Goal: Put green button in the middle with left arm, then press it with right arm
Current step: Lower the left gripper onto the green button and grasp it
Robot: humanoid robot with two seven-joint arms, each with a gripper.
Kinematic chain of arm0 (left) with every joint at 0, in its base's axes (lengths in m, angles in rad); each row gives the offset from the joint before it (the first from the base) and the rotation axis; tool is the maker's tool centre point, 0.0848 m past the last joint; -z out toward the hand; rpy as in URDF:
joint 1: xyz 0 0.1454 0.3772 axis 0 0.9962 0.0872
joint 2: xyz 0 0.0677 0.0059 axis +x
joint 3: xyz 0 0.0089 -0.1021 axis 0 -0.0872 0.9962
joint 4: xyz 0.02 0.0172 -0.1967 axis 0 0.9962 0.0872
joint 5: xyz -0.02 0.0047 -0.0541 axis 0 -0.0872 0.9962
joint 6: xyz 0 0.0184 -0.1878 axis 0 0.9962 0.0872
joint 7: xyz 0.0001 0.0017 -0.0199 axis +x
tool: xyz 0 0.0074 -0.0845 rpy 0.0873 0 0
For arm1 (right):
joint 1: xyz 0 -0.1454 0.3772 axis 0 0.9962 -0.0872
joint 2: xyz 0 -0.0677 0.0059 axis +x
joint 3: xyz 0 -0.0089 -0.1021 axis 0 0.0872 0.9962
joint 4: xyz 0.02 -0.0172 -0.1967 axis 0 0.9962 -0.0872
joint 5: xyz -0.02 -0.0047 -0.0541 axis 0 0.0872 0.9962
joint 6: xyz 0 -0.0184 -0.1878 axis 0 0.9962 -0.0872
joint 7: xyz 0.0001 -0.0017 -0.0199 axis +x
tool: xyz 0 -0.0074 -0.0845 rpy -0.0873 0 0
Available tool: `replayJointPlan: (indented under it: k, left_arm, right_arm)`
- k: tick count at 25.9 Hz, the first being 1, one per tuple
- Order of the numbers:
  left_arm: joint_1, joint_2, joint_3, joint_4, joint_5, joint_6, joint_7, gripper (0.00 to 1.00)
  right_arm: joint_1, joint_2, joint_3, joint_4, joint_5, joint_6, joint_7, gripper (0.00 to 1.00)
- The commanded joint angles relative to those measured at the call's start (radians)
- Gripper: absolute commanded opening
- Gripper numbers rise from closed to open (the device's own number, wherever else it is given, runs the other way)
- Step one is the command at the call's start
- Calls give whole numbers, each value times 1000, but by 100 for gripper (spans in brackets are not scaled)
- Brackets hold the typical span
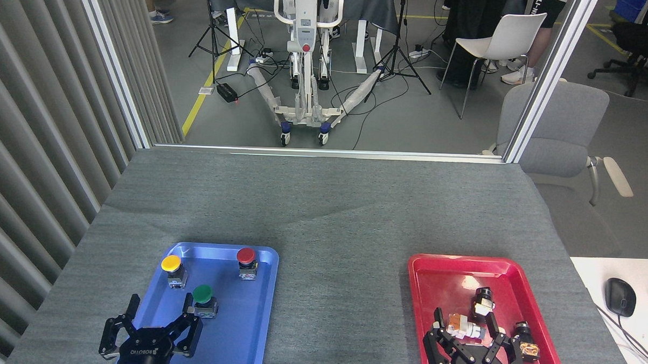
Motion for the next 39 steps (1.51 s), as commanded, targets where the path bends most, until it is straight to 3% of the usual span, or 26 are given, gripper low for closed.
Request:
replayJointPlan:
  k: [1, 10, 16, 26, 35, 38, 39]
  left_arm:
    - [1, 0, 0, 0, 0, 0, 1, 99]
    - [-3, 0, 0, 16, 0, -1, -2, 99]
    - [-43, 25, -77, 143, -6, -52, -105, 98]
    - [-175, 12, -81, 349, -13, -61, -101, 98]
    - [-218, 11, -81, 366, -9, -63, -105, 97]
    - [-227, 6, -86, 372, -8, -64, -105, 94]
    - [-235, 3, -86, 378, -6, -64, -105, 89]
  right_arm:
    - [0, 0, 15, 0, 25, -1, -1, 100]
    - [0, 11, 30, -2, 36, -6, -1, 100]
    - [0, 12, 30, -2, 38, -13, -2, 100]
    - [0, 14, 30, 1, 38, -19, -2, 100]
    - [0, 11, 32, 0, 38, -19, -2, 100]
    - [0, 14, 33, -2, 38, -19, -1, 100]
    - [0, 15, 33, -2, 38, -21, -1, 100]
